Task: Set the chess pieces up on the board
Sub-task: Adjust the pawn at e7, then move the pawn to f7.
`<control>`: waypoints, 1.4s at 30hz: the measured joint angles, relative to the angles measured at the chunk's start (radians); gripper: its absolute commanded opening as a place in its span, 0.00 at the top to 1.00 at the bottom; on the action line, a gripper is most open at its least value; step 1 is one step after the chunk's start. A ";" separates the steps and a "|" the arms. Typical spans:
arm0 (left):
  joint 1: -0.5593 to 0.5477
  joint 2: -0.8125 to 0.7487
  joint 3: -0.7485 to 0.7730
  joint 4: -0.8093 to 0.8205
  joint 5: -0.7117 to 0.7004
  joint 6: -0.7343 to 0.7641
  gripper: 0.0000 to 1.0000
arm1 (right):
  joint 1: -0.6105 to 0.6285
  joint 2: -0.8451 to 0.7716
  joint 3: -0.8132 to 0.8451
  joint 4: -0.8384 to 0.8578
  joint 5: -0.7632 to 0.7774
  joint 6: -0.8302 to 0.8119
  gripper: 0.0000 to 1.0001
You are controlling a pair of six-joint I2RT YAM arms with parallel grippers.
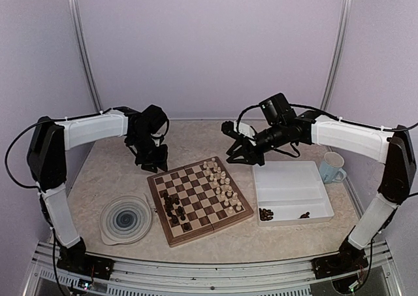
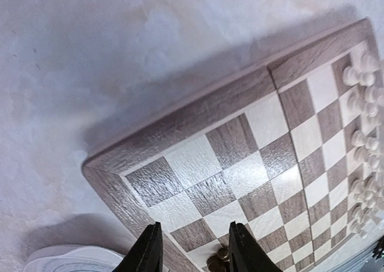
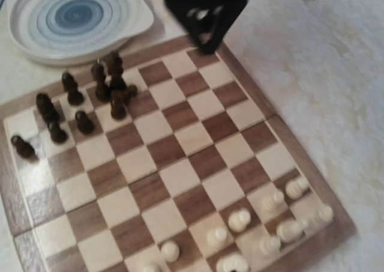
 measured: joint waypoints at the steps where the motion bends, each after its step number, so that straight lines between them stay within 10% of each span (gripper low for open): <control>1: 0.012 -0.023 -0.002 0.014 -0.004 0.005 0.58 | 0.005 0.026 0.027 -0.008 -0.004 0.003 0.72; 21: 0.251 -0.396 -0.426 0.451 -0.001 0.106 0.43 | 0.269 0.793 0.916 -0.423 0.047 0.039 0.54; 42: 0.348 -0.425 -0.521 0.606 0.119 0.135 0.43 | 0.328 0.883 0.990 -0.532 0.141 0.098 0.62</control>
